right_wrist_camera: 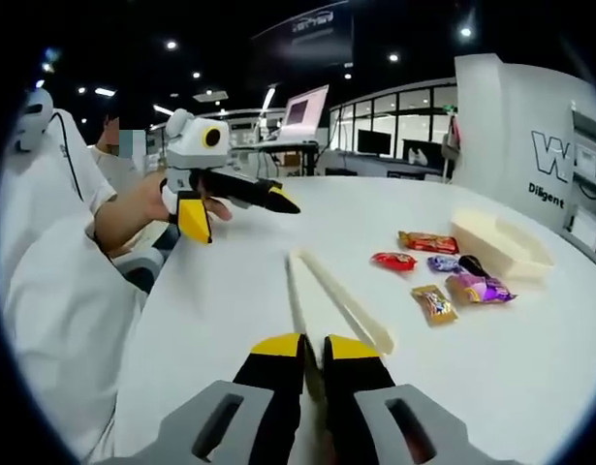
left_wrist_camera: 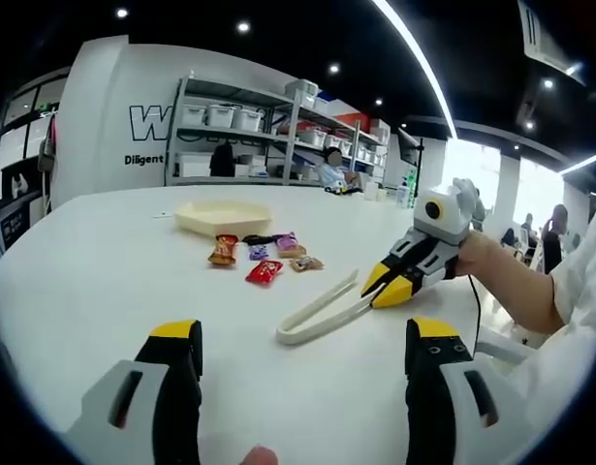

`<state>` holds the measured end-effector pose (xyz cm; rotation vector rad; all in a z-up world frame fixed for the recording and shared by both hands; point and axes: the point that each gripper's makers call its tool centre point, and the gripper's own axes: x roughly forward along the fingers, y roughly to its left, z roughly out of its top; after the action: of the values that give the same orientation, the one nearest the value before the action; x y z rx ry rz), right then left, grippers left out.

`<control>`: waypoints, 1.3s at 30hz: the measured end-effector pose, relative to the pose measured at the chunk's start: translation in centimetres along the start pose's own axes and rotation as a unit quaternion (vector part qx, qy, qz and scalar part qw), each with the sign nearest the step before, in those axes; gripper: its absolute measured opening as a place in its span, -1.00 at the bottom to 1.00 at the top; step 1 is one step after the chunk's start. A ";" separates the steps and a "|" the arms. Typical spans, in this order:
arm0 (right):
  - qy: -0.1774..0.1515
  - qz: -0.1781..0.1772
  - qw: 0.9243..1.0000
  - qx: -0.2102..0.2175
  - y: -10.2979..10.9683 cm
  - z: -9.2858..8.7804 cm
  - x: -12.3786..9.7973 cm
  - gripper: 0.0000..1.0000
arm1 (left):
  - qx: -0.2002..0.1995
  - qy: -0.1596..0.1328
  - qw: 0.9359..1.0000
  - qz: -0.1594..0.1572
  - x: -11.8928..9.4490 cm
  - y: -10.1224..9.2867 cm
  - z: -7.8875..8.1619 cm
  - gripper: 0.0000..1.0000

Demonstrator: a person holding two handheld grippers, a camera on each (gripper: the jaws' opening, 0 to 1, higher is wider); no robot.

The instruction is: Place the target food into the container with the food tongs after gripping and lifting it, then release it inside without dropping or visibly crushing the food.

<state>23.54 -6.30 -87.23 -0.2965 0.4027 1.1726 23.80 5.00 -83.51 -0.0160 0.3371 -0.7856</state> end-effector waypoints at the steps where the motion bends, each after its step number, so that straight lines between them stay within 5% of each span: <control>1: 0.000 0.002 1.000 -0.001 0.0 0.0 0.0 -0.97 | 0.000 0.000 1.000 0.000 0.0 0.0 0.0 0.71; 26: -0.013 0.041 0.999 0.000 0.8 0.2 0.2 -1.00 | 0.004 0.008 1.000 -0.008 0.1 0.0 -0.2 0.65; 39: -0.056 0.054 0.996 0.043 0.7 1.2 -0.6 -1.00 | 0.004 0.024 0.999 -0.031 0.8 -0.8 -0.6 0.53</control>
<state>22.88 -6.04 -85.90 -0.1349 0.3728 1.2675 23.61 3.90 -84.22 0.0007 0.3811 -0.8504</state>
